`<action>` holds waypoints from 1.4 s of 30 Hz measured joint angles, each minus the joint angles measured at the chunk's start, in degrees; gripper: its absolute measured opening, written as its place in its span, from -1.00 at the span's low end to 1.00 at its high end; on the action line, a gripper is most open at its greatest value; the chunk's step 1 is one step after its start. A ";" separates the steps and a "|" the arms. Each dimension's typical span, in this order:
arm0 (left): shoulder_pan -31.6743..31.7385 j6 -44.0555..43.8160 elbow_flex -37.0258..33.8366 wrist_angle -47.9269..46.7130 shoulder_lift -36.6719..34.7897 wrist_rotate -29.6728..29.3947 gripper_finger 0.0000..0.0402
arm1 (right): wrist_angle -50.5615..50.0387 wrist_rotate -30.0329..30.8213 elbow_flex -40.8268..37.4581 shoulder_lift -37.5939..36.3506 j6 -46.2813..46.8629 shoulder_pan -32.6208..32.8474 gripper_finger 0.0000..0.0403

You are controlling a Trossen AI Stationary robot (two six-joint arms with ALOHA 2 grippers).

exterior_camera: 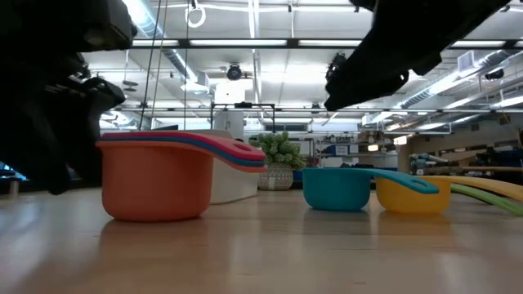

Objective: Nest measuring cups in basket
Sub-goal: Stack the light blue measuring cup on the top of the red measuring cup

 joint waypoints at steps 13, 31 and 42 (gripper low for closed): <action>-5.75 10.32 -0.03 2.91 -1.09 -5.19 -0.07 | -19.17 -3.48 18.12 12.61 5.78 -1.80 0.48; -8.55 19.48 -16.59 20.85 -23.49 -8.87 -0.30 | -34.56 -7.22 29.04 16.99 16.41 -2.75 0.37; -8.53 28.44 -28.18 35.47 -31.08 -8.24 -0.30 | -35.04 -12.78 29.04 17.00 16.80 -5.87 0.37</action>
